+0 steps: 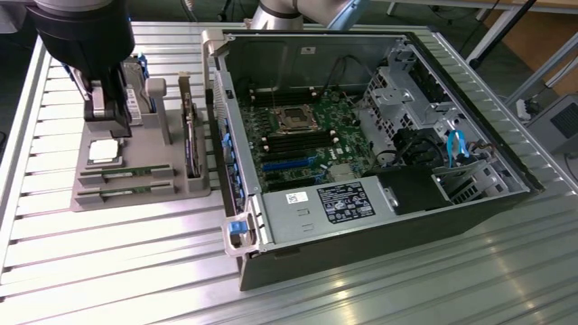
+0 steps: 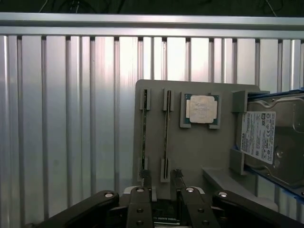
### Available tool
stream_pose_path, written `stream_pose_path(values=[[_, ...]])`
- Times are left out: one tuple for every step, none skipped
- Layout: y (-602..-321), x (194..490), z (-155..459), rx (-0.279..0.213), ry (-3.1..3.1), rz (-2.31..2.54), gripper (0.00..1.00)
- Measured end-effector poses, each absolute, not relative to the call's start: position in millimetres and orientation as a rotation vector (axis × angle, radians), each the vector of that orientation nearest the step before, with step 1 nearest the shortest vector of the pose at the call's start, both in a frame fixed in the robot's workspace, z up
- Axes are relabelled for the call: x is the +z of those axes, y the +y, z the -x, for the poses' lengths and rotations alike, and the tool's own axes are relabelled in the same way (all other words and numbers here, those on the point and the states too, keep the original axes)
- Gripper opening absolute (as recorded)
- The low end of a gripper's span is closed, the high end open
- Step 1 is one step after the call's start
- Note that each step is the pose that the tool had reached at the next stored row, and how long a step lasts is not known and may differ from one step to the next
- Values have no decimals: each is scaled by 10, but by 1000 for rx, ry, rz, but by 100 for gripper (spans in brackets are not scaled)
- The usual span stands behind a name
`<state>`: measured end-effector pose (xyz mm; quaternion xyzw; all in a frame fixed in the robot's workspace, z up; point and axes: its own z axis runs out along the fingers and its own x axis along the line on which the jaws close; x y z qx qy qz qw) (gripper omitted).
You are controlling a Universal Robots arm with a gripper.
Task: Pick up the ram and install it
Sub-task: 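Pick up the ram and move it above insertion slot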
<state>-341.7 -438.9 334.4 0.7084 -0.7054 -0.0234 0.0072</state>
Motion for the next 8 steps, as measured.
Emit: stream_pose_path(values=[[-4389, 3339, 3417, -73, -2206, -2216, 30], [-4389, 3335, 3417, -73, -2206, -2215, 30], [-4389, 3330, 3417, -73, -2206, -2215, 30], [-4389, 3326, 3417, -73, -2206, -2215, 30], [-4389, 3320, 3417, -73, -2206, -2215, 30], [-4389, 3315, 3417, -73, -2206, -2215, 30], [-4389, 3310, 3417, -73, -2206, -2215, 30], [-4389, 3305, 3417, -73, -2206, -2215, 30]])
